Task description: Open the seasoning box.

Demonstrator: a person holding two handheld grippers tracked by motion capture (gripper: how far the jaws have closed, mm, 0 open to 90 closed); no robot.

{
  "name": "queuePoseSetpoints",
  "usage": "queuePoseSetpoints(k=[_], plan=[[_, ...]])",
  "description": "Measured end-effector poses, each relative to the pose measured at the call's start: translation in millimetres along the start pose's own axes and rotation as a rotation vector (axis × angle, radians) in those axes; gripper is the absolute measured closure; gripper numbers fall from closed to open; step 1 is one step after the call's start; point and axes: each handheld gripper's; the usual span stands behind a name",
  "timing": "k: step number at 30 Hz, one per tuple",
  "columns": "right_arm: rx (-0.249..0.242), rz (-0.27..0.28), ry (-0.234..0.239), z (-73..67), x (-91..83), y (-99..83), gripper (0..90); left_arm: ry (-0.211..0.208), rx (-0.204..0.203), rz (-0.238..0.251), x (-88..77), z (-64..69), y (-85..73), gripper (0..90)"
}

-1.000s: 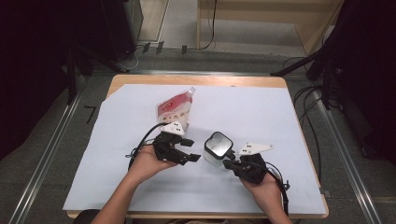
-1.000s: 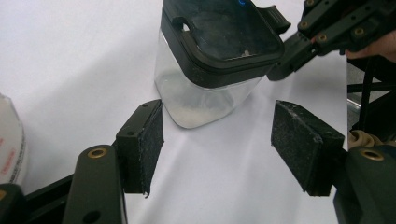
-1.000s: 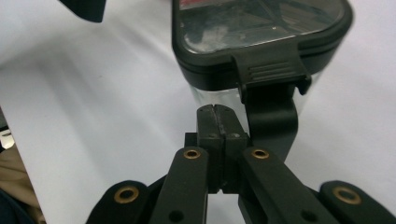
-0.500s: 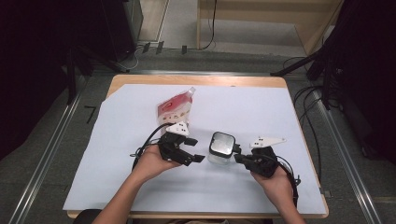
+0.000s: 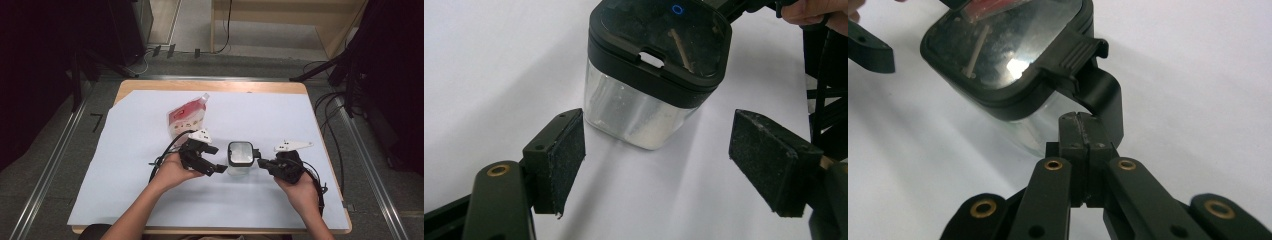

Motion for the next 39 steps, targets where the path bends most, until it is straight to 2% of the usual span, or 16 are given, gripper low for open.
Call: queuePoseSetpoints(k=[2,6,9,14,18,22,26,29,33,35,39], plan=[[0.000,0.000,0.001,0.2,-2.1,0.9,90.0,-0.004,0.004,0.007,2.1,0.3,3.1,21.9],[0.012,0.016,-0.013,3.8,-11.9,1.7,90.0,0.014,0.027,0.016,6.7,1.0,7.6,20.3],[0.042,0.019,-0.032,8.5,-14.5,2.3,90.0,0.005,0.032,0.015,11.5,-2.8,10.3,19.5],[0.059,0.010,-0.051,13.0,-5.8,5.1,90.0,-0.023,0.047,0.014,21.4,-4.2,11.4,18.7],[0.062,0.005,-0.071,12.6,2.9,6.9,90.0,-0.023,0.056,-0.005,29.5,-6.2,9.8,18.7],[0.070,0.002,-0.068,14.0,4.9,6.5,90.0,-0.035,0.071,0.010,34.7,-9.2,9.1,16.7],[0.071,0.004,-0.072,13.6,5.4,6.4,90.0,-0.041,0.092,0.004,34.7,-9.6,11.3,16.4],[0.073,0.004,-0.075,13.9,6.5,6.1,90.0,-0.032,0.124,-0.002,34.9,-7.9,17.4,15.4],[0.073,0.005,-0.079,13.8,7.0,6.0,90.0,-0.021,0.141,0.003,36.6,-5.9,21.2,14.1],[0.076,0.005,-0.079,14.0,7.0,5.8,90.0,-0.024,0.140,0.006,36.5,-6.2,21.0,14.0],[0.078,0.008,-0.073,14.2,7.7,5.8,90.0,-0.002,0.142,-0.014,34.8,-1.9,22.9,14.6]])
Point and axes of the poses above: each handheld gripper's, and its own axes: x roughly forward along the jaws, y roughly out of its top, z roughly to its right, and after that the axes turned 5 degrees about -y, right-handed
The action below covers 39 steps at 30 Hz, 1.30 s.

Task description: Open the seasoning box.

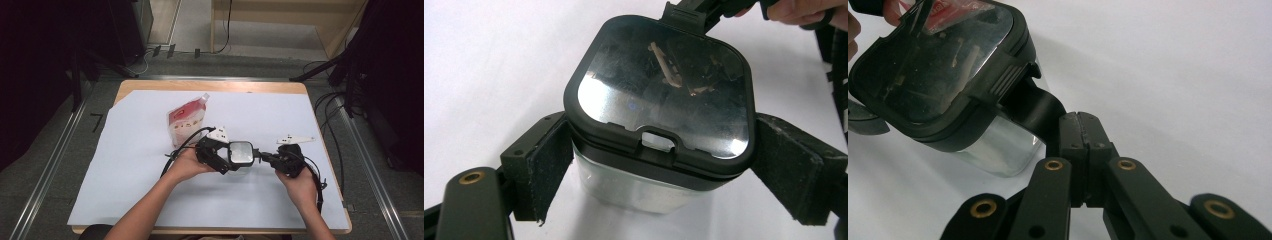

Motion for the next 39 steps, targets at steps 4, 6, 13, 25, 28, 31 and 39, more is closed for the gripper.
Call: queuePoseSetpoints(k=[4,6,13,25,28,31,39], plan=[[-0.002,-0.007,0.009,-2.8,0.4,0.4,90.0,0.003,0.014,-0.010,-3.6,1.4,-0.8,15.1],[-0.014,-0.003,0.012,-4.1,0.7,0.3,90.0,0.006,0.015,-0.009,-5.5,1.8,-1.2,15.3],[-0.018,-0.006,0.017,-7.4,0.5,0.3,90.0,0.000,0.010,-0.008,-8.8,2.7,-1.3,15.2],[-0.030,-0.008,0.025,-10.7,0.7,0.4,90.0,0.015,0.020,-0.010,-12.4,6.2,0.6,15.1],[-0.032,-0.008,0.027,-10.8,0.5,0.4,90.0,0.017,0.023,-0.012,-12.9,6.7,1.5,15.2],[-0.031,-0.010,0.030,-11.3,0.1,0.3,90.0,0.021,0.032,-0.014,-13.8,7.3,2.8,15.2],[-0.032,-0.008,0.034,-12.0,-0.6,0.4,90.0,0.027,0.029,-0.019,-15.4,9.6,5.9,15.3]])
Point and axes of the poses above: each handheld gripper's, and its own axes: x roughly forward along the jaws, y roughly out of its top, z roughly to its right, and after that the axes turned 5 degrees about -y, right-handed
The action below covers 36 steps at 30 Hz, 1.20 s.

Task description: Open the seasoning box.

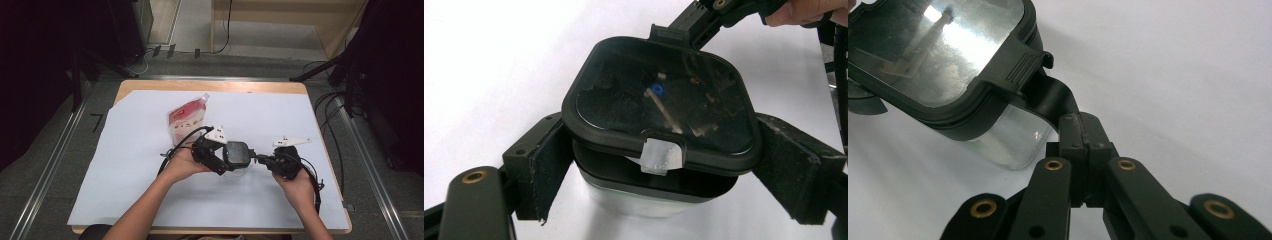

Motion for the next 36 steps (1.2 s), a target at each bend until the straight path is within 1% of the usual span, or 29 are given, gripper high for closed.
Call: queuePoseSetpoints(k=[4,10,14,17,18,20,21,22,23,26,28,29,30,33,36], plan=[[0.002,-0.001,0.002,0.1,0.0,0.0,90.0,0.000,0.006,-0.012,-0.3,-0.3,2.3,15.2],[-0.001,0.004,0.002,0.2,-0.3,-0.1,90.0,0.004,0.010,-0.019,-1.0,0.5,4.6,15.2],[-0.005,0.009,0.000,-0.1,-0.6,0.1,90.0,0.003,0.010,-0.008,-1.8,1.1,6.0,15.0],[-0.001,0.009,0.001,-0.4,-0.7,0.1,90.0,0.007,0.020,-0.014,-2.4,2.0,7.5,15.1],[-0.002,0.010,0.002,-0.4,-0.7,0.1,90.0,0.009,0.018,-0.014,-2.3,2.9,8.2,15.2],[0.000,0.010,0.008,-1.1,-1.3,0.3,90.0,0.005,0.027,-0.016,-3.9,4.6,10.8,16.1],[-0.001,0.010,0.015,-2.0,-1.4,0.4,90.0,0.001,0.023,0.001,-5.0,5.6,12.2,17.0],[-0.007,0.011,0.008,-3.1,-1.4,0.4,90.0,-0.002,0.018,0.010,-5.9,6.2,13.6,18.5],[-0.015,0.016,0.006,-3.6,-1.3,0.4,90.0,-0.006,0.018,0.005,-6.6,6.1,14.8,18.5],[-0.007,0.010,0.009,-3.3,-1.6,0.1,90.0,-0.002,0.022,-0.003,-5.7,6.2,15.0,18.7],[-0.007,0.010,0.010,-3.1,-1.6,0.1,90.0,-0.001,0.017,-0.005,-6.1,6.0,15.5,18.7],[-0.006,0.011,0.009,-3.3,-1.5,0.1,90.0,0.002,0.010,0.004,-5.8,7.0,16.2,18.7],[-0.005,0.011,0.009,-3.2,-1.5,0.2,90.0,0.007,0.012,-0.002,-6.3,7.7,17.7,18.7],[-0.005,0.012,0.015,-2.7,-1.5,0.2,90.0,0.007,-0.004,-0.005,-7.0,8.2,21.5,18.8],[-0.011,0.018,0.015,-1.8,-0.6,0.8,90.0,0.006,-0.009,-0.015,-7.2,7.9,23.9,19.0]])
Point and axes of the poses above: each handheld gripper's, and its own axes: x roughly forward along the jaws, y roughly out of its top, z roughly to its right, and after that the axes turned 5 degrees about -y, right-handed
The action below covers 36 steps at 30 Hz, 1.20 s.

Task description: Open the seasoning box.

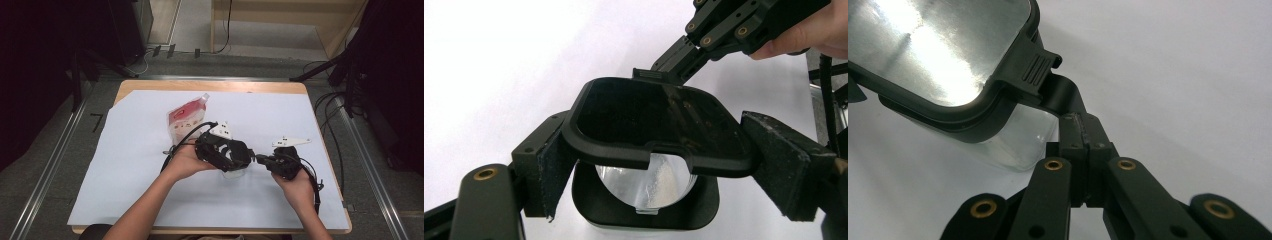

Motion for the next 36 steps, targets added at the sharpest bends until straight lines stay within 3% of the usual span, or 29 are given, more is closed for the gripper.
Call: queuePoseSetpoints(k=[7,8,9,11,15,23,30,36], plan=[[0.022,-0.004,0.002,2.9,4.4,2.1,90.0,-0.018,-0.010,-0.007,-0.9,-1.0,7.4,19.9],[0.022,-0.004,0.003,2.9,4.3,2.1,90.0,-0.077,-0.023,0.028,-2.3,-2.0,8.0,24.4],[0.024,-0.006,0.003,2.6,4.2,2.0,90.0,-0.120,-0.041,0.052,-3.7,-3.2,9.5,41.6],[0.025,-0.007,0.019,2.2,4.5,1.7,90.0,-0.095,-0.032,0.066,-4.4,-2.4,14.0,43.7],[0.005,-0.010,0.010,-0.4,5.7,1.2,90.0,-0.085,-0.006,0.038,-3.7,2.4,20.7,44.6],[0.010,-0.009,0.007,-0.8,6.2,0.9,90.0,-0.065,-0.009,0.005,-4.0,8.2,26.2,50.0],[0.011,-0.002,0.015,-4.2,8.0,1.5,90.0,-0.090,0.017,0.003,-0.5,13.7,33.6,57.6],[-0.007,-0.003,0.009,-8.8,9.8,1.6,90.0,-0.085,0.037,-0.012,1.9,20.0,34.7,59.7]])
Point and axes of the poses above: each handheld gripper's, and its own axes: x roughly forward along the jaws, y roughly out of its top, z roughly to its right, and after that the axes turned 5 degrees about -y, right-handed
